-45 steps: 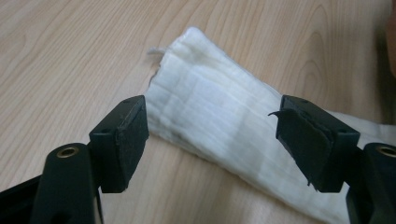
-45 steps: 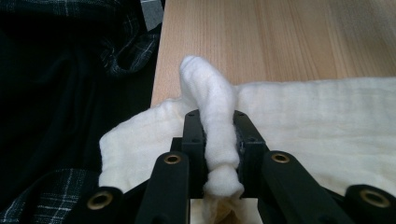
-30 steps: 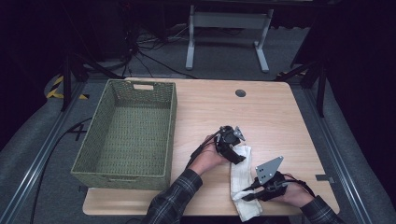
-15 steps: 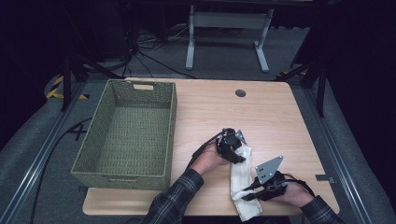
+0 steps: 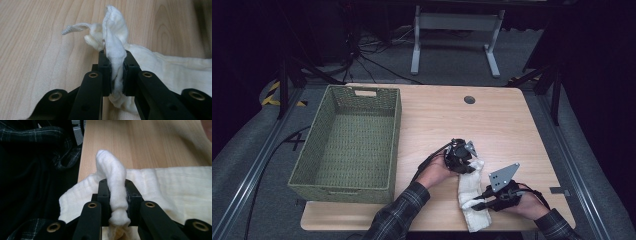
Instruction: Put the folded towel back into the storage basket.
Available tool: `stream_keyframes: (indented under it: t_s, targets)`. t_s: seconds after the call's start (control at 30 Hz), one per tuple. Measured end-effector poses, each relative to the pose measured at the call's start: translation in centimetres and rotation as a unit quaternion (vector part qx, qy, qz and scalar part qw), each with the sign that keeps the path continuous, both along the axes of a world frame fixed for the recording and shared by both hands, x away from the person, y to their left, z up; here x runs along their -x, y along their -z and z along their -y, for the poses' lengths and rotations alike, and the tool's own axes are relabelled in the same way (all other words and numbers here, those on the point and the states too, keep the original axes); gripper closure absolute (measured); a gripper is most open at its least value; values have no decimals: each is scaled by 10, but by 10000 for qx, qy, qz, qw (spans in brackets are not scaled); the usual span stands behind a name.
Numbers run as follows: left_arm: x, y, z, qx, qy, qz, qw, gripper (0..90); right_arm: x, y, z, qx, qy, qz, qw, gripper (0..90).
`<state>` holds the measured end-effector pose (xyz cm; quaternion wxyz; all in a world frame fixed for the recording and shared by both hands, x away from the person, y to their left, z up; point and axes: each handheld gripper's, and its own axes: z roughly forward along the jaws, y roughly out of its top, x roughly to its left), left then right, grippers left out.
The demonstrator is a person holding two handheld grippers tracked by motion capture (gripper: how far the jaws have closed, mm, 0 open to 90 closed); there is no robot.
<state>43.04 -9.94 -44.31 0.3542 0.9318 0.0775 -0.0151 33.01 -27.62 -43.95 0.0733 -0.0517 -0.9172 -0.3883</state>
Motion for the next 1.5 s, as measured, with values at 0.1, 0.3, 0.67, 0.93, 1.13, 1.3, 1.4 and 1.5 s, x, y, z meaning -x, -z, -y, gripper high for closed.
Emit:
stream_keyframes:
  t_s: [0.1,0.3,0.67,0.93,1.13,1.3,1.4,1.5]
  targets:
    - [3,-7,-2,79,-15,105,9999,807,-3,-4,0,-16,62,49,10000,786]
    - [6,-21,-9,233,-126,76,9996,807,-9,-12,0,-101,170,98,9998,786]
    - [8,-55,-24,274,-436,252,9984,807,-17,-30,-6,-184,250,216,9993,786]
    - [11,-80,-35,307,-615,260,9973,807,-23,-47,-10,-337,268,342,9985,787]
    - [11,-102,-47,342,-705,404,9961,807,-29,-62,-18,-417,230,408,9980,787]
    - [11,-117,-60,293,-778,542,9951,807,-36,-74,-28,-457,227,446,9977,787]
    - [8,-123,-71,310,-823,579,9944,807,-39,-81,-34,-459,232,484,9975,787]
    - [7,-130,-83,350,-925,624,9931,807,-43,-90,-42,-480,229,545,9971,787]
